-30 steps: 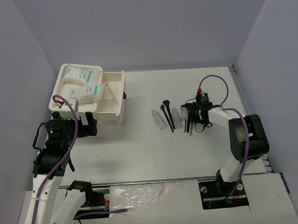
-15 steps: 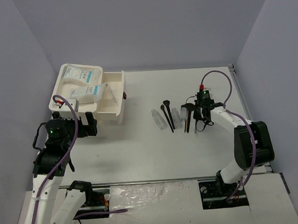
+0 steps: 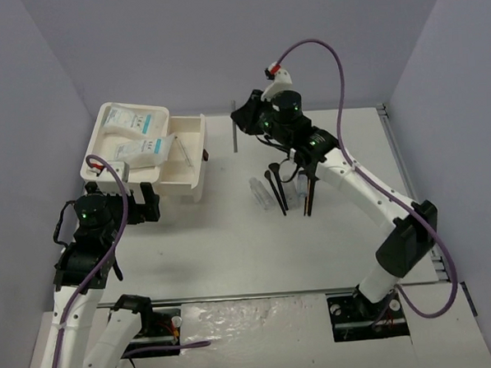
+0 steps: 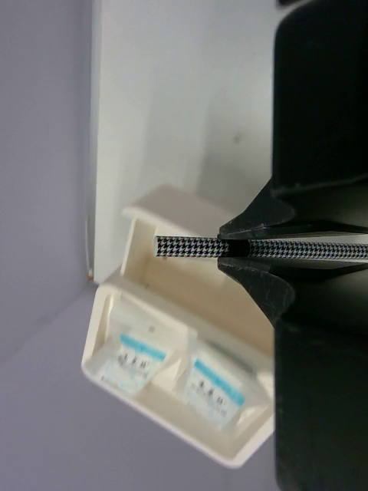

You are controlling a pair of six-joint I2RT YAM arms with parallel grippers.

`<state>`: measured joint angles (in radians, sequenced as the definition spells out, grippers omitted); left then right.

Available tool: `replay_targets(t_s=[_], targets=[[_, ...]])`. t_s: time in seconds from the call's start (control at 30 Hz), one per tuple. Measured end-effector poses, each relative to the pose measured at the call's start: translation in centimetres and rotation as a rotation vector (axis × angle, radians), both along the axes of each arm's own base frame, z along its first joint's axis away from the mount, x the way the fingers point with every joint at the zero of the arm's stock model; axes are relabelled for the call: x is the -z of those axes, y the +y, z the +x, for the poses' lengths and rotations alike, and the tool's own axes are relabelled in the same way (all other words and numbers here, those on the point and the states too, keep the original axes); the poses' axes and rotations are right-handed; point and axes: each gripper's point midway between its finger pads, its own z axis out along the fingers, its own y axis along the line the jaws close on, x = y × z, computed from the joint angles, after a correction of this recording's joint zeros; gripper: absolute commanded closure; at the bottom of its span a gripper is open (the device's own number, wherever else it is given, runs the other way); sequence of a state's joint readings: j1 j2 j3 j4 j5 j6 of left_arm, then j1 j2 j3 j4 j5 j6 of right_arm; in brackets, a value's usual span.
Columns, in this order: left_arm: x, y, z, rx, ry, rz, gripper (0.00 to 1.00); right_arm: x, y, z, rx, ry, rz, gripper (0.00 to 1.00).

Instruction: Organize the makeup

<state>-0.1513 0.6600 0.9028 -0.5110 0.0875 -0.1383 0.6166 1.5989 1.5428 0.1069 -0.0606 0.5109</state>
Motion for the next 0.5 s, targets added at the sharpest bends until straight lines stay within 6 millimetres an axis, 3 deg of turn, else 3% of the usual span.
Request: replay_targets(t_s=[0.1,0.2,0.3,0.37,0.5], targets=[[-0.1,0.0,-0.1,0.0,-0.004,0.0,0.03,-1.7,5.3,0.5,-0.095,-0.023,0.094,1.0],[-0.2,0.0,-0.1,-0.001,-0.007,-0.001,0.03,-0.9,9.5,0.8,-0.16,-0.006,0.137,0.96],[-0.2,0.0,-0.1,-0.001,-0.009,-0.001,0.03,1.0,12.9,1.4,-0.197,0.022,0.147,0.78],[-0.2,0.0,-0.1,-0.001,-0.01,-0.001,0.03,2.7,14.7,1.7,-0.216,0.044,0.139,0.6],[-0.2,0.0,-0.2,-0.001,-0.01,-0.001,0.03,6.1,16.3,1.8,-0.235,0.081,0.073,0.48]])
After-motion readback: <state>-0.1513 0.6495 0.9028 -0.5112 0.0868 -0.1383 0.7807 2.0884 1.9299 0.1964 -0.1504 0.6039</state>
